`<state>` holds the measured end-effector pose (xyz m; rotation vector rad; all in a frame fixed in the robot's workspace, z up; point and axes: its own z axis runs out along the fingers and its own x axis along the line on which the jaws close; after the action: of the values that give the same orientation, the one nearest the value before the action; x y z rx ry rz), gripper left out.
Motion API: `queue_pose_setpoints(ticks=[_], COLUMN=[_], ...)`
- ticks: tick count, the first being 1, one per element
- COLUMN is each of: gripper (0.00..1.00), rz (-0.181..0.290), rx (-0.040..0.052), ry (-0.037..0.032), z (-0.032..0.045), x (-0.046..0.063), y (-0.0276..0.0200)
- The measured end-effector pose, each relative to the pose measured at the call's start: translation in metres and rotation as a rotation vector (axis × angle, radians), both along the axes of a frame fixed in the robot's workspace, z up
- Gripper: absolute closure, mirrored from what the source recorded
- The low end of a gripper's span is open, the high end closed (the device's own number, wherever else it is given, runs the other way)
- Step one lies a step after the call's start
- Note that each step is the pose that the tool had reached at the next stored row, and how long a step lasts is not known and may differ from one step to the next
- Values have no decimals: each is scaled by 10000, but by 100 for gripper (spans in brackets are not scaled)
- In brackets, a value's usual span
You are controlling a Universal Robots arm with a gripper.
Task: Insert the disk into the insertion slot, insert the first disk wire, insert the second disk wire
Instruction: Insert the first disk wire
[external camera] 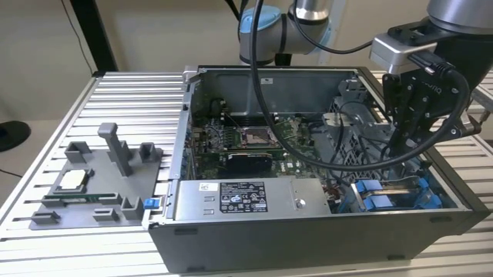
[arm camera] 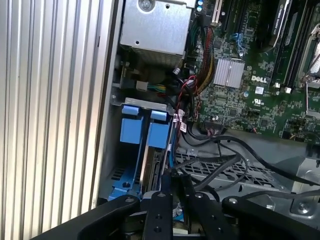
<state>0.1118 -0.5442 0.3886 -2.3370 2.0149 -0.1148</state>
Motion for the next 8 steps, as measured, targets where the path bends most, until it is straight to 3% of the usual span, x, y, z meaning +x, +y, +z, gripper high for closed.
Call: queue_pose_setpoints(ticks=[4,8], gripper=[100,100], rz=[-2,-1], rx=[-3,0], ry=[12,103], z=[12,63], x=[-1,-1], y=[0,-7])
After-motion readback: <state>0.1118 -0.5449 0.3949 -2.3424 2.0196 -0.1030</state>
